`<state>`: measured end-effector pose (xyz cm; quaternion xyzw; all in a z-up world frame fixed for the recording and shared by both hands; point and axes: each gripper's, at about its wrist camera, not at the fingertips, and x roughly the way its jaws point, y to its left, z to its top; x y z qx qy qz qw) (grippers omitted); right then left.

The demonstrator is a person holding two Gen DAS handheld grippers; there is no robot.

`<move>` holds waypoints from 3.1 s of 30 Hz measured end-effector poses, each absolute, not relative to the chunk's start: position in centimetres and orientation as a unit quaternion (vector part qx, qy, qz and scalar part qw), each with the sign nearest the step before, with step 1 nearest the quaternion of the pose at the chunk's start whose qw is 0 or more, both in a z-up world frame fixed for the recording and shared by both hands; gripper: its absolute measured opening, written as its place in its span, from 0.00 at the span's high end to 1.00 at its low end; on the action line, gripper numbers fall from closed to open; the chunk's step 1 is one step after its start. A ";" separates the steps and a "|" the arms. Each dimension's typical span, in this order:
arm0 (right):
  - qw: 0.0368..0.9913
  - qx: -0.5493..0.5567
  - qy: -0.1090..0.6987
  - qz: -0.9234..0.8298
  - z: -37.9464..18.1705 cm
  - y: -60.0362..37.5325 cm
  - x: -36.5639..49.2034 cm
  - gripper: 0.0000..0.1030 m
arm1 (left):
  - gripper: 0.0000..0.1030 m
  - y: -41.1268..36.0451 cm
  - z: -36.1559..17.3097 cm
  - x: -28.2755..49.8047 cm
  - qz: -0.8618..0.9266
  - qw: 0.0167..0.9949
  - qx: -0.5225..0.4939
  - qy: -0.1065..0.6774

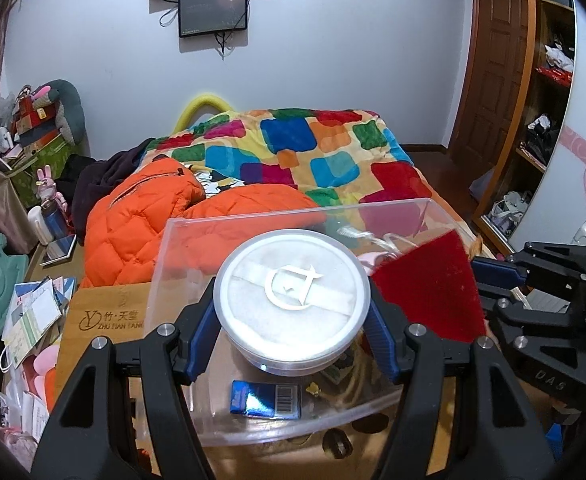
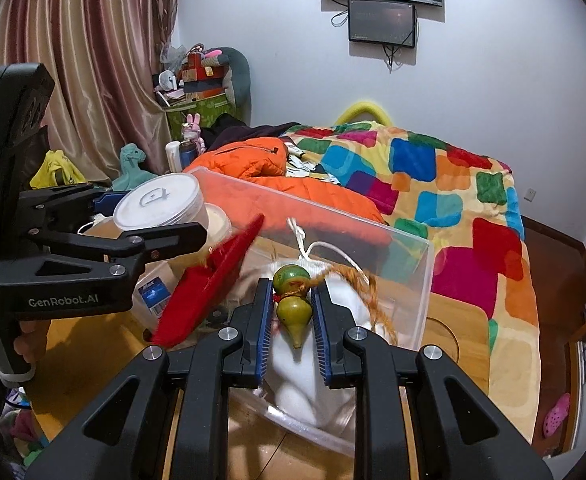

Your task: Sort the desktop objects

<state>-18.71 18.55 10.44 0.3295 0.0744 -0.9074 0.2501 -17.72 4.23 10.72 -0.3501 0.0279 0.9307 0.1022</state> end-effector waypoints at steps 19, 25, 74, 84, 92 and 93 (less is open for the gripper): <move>0.244 0.364 0.100 -0.894 8.9 17.7 -20.2 0.83 | 0.37 6.7 9.4 -18.8 0.925 0.095 -0.359 0.080; 0.221 0.393 0.099 -0.887 8.9 18.1 -21.0 0.61 | 0.34 6.6 9.1 -19.1 0.923 0.092 -0.364 0.079; 0.168 0.318 0.084 -0.929 14.0 20.3 -12.4 0.02 | 0.04 3.2 11.4 -12.0 0.941 0.057 -0.330 0.054; 0.112 0.291 0.060 -0.948 14.7 21.1 -10.5 0.01 | 0.04 3.2 12.8 -8.3 0.957 0.022 -0.282 0.062; 0.107 0.267 0.042 -0.957 15.4 21.1 -7.8 0.01 | 0.02 3.7 13.3 -5.5 0.963 0.024 -0.259 0.070; 0.106 0.266 0.041 -0.957 15.3 21.2 -7.5 0.01 | 0.02 3.8 13.2 -5.4 0.962 0.027 -0.260 0.074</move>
